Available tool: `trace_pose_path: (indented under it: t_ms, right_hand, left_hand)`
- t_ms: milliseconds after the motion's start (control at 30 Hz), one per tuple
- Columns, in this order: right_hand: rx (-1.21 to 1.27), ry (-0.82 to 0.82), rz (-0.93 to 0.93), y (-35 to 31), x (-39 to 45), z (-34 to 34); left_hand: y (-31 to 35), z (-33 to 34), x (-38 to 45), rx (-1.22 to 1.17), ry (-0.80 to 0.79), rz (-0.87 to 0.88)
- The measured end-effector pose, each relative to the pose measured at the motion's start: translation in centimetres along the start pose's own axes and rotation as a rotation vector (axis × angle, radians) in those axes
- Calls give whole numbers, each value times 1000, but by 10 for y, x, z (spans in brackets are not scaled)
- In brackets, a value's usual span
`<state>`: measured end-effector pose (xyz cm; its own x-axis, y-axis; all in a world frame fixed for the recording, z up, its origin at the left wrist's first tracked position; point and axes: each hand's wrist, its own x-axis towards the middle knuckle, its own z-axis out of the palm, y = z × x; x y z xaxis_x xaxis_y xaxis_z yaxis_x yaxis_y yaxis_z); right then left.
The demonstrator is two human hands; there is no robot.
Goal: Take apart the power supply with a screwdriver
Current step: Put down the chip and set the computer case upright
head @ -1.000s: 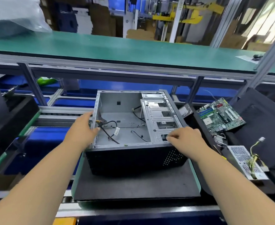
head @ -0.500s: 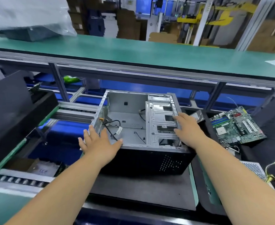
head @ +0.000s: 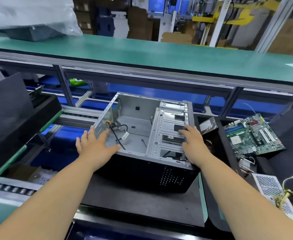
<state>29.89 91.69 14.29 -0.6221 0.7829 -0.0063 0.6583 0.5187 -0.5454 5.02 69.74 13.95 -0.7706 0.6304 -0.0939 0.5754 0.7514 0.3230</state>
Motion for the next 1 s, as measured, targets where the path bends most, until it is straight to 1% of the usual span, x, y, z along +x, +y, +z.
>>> trace_pose_path:
  t_ms: [167, 333, 433, 500, 600, 667, 733, 767, 833, 900, 1000]
  right_hand:
    - [-12, 79, 81, -15, -15, 10]
    - [-8, 167, 169, -35, -31, 24]
    - [-76, 211, 209, -49, -41, 36]
    - [-66, 244, 254, -60, -46, 43]
    - [-85, 260, 329, -78, -53, 52]
    - [-183, 229, 367, -88, -56, 58]
    - [-356, 191, 349, -98, -59, 66]
    - [-387, 201, 338, -100, -61, 71]
    - [-326, 225, 361, -104, -64, 75]
    - [-249, 215, 392, -105, -62, 72]
    - [-305, 234, 393, -100, -53, 62]
  left_hand:
    - [-7, -9, 21, 17, -29, 76]
    - [-18, -23, 47, -9, -85, 207]
    - [-26, -29, 64, 5, -106, 280]
    - [-31, -31, 76, 9, -111, 319]
    - [-39, -32, 93, 2, -114, 362]
    - [-44, -32, 102, -16, -97, 383]
    - [-48, -31, 108, -30, -69, 386]
    - [-49, -31, 109, -35, -53, 376]
    - [-48, -31, 109, -56, -19, 329]
    - [-45, -30, 105, -92, 28, 260]
    - [-36, -23, 88, -192, 100, 169]
